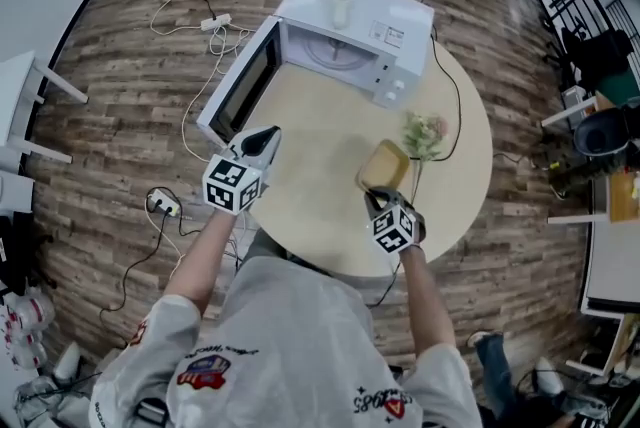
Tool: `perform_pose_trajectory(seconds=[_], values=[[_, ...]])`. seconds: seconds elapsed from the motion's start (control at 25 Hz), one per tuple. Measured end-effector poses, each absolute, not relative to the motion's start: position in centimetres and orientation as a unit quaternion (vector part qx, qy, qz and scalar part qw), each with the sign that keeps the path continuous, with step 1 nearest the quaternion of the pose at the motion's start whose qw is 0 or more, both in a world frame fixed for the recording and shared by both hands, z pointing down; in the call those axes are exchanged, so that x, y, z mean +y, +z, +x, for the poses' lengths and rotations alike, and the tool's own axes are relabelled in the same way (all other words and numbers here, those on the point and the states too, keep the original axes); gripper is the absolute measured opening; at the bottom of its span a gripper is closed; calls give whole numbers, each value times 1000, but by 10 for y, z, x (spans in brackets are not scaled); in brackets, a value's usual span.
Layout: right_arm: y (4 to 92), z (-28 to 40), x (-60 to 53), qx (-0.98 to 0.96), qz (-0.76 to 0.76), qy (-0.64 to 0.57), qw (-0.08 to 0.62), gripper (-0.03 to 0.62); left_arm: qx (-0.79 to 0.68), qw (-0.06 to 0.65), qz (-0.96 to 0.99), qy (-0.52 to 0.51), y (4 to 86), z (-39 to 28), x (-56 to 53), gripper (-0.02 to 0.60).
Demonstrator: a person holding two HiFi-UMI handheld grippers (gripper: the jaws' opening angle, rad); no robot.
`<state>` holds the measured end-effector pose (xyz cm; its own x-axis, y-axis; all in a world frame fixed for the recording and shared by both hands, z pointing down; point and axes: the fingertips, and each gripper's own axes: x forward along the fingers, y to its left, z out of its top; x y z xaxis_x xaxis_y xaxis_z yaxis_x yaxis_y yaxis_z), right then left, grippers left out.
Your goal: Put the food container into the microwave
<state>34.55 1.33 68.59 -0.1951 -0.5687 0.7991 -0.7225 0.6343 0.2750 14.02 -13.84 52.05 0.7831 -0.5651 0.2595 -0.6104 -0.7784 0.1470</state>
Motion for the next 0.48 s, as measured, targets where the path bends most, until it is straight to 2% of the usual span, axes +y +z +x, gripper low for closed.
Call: perform_pose_trajectory(seconds=[0.48], values=[[646, 316, -64, -795, 392, 34, 462, 21, -322, 127, 933, 97, 527, 141, -169, 5]])
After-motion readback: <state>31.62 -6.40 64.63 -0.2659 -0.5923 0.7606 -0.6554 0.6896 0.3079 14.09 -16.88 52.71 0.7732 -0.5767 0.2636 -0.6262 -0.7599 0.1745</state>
